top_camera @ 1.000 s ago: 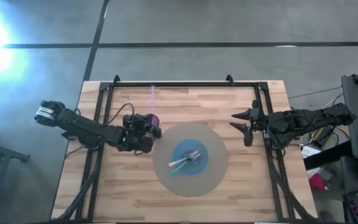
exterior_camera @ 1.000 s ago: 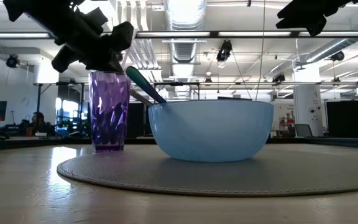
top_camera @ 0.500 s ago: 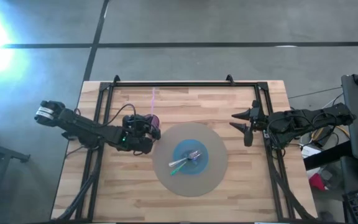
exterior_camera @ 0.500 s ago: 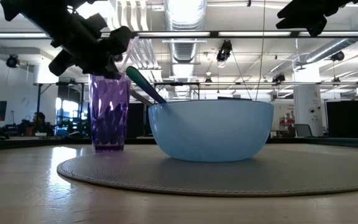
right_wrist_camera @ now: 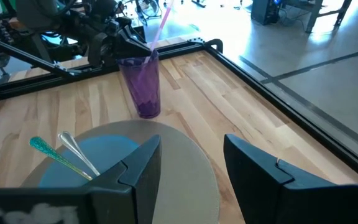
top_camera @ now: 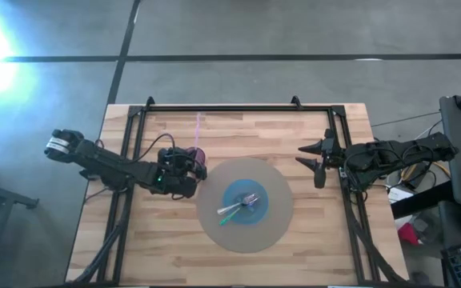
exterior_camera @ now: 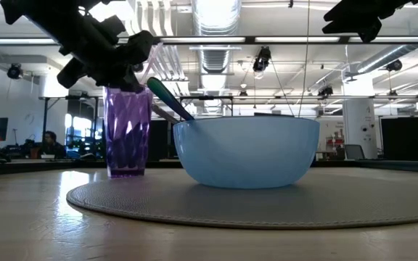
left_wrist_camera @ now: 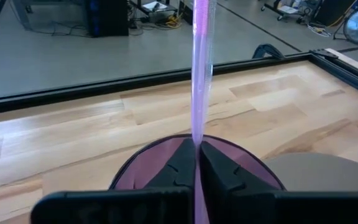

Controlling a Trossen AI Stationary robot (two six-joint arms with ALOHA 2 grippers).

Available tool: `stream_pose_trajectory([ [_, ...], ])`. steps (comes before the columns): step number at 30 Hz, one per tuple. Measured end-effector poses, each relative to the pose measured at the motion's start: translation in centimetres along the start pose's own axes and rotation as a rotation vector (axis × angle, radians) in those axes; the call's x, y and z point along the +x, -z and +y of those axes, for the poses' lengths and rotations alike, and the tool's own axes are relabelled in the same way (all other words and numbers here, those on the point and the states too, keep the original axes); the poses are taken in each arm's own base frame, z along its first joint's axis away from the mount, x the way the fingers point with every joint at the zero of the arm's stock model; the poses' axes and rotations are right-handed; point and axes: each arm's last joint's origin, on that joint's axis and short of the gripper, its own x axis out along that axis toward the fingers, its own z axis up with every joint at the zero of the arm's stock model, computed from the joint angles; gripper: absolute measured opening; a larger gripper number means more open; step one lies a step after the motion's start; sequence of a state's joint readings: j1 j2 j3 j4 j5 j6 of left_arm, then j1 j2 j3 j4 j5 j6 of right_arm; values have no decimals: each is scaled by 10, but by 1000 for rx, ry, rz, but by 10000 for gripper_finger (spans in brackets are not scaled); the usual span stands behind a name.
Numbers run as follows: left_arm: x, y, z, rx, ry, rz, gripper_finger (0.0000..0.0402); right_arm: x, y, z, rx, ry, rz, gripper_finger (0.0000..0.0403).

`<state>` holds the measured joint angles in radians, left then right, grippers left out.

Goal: Pick & Place Utensil
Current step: Put the straw in the violet cup

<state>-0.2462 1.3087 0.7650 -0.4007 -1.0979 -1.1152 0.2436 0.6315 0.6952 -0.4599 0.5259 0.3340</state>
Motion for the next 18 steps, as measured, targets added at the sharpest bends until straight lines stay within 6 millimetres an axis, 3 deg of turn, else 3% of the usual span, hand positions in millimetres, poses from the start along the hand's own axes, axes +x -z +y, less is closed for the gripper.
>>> stream_pose_trajectory([
  [18,-1,-2,-2,9,8,7,108,0,0,0,0,0,0,169],
])
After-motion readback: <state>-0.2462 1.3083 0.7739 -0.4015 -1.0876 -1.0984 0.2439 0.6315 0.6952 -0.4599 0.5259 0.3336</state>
